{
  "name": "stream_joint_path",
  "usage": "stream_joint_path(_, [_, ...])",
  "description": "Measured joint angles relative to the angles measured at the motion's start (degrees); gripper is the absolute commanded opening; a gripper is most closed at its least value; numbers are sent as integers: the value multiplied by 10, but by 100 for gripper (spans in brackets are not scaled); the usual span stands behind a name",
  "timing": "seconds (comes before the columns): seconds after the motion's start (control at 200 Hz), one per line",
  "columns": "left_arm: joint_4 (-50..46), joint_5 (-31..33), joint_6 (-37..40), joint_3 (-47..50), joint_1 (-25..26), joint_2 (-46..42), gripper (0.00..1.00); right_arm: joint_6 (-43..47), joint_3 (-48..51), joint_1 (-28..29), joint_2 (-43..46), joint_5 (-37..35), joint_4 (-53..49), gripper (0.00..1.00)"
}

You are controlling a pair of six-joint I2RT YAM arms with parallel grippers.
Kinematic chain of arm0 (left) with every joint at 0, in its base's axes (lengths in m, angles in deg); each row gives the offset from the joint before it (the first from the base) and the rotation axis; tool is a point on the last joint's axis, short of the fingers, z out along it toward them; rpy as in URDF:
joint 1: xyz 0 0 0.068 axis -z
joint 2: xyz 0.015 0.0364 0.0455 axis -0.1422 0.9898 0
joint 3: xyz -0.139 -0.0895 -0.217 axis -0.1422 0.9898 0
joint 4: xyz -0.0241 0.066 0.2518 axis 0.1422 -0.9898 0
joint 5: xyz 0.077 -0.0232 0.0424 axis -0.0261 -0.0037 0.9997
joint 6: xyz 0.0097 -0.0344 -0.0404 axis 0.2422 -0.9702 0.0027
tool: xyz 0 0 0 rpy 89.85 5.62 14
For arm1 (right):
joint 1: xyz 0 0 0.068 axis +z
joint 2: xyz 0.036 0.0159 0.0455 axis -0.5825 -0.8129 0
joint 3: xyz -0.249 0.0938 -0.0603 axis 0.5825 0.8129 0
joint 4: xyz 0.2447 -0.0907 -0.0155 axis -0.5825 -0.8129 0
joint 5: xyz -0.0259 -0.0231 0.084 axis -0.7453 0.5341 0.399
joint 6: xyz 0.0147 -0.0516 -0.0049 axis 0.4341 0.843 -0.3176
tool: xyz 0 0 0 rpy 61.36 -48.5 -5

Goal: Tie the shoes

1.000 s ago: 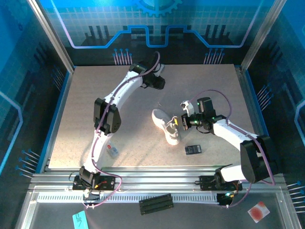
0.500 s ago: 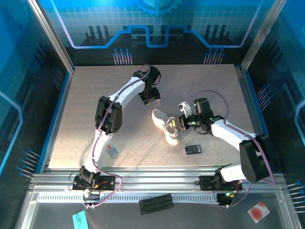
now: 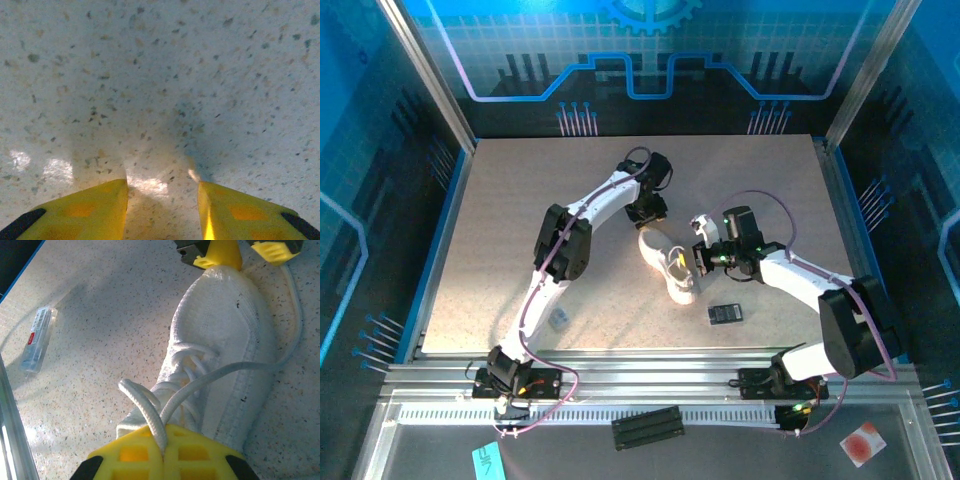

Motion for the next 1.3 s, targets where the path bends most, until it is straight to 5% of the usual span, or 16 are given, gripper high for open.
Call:
stream_joint_path(0.415, [-3,16,0,-70,4,42,32,0,0,0,-3,0,2,0])
stream_joint_path(0.705, [12,28,21,-68,7,44,0,-3,3,0,-3,0,2,0])
stream_joint_path(1.301, [355,25,175,314,-64,-276,0,-50,-21,-3,1,2,-38,0])
